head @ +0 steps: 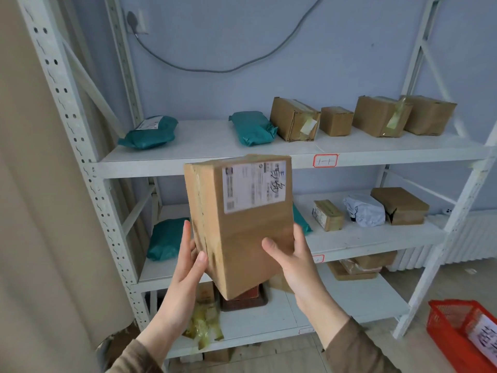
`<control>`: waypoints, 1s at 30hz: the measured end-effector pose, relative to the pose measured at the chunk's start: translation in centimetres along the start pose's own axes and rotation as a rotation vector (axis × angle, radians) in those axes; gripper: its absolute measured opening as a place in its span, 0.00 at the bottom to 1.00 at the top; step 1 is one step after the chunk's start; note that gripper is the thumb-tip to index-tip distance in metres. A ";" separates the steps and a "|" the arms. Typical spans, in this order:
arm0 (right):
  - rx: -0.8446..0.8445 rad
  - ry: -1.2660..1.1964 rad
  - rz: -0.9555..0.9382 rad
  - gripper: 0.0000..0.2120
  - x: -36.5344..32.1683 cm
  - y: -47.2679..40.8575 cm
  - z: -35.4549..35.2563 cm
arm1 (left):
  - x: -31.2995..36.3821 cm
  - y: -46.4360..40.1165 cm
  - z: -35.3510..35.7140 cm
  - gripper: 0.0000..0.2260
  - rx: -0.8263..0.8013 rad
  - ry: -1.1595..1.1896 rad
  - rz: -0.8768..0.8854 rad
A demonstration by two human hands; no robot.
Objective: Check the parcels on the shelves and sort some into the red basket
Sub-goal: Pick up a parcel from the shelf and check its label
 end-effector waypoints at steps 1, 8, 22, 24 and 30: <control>0.032 0.014 -0.005 0.36 -0.2 0.0 0.1 | 0.2 0.1 0.3 0.39 -0.023 0.009 0.011; 0.045 0.131 -0.123 0.17 -2.2 0.1 0.5 | 1.6 -0.7 1.1 0.42 -0.109 0.038 0.046; -0.051 -0.161 -0.125 0.17 -9.8 -4.5 2.9 | 8.9 -9.3 1.0 0.15 0.188 0.114 -0.029; -0.066 -0.166 -0.140 0.17 -12.0 -6.7 3.8 | 10.5 -12.3 0.6 0.15 0.176 0.077 -0.023; -0.139 -0.157 -0.101 0.23 -16.7 -15.1 6.6 | 12.0 -22.2 -1.4 0.14 0.234 0.007 -0.005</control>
Point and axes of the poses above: each hand's wrist, its own y-axis away from the middle knuckle, its own z-axis out of the palm, x = y × z, the point moved 3 cm from there along -y, towards the middle knuckle, and after that the axes turned 10 degrees about z, right-handed, at the moved point
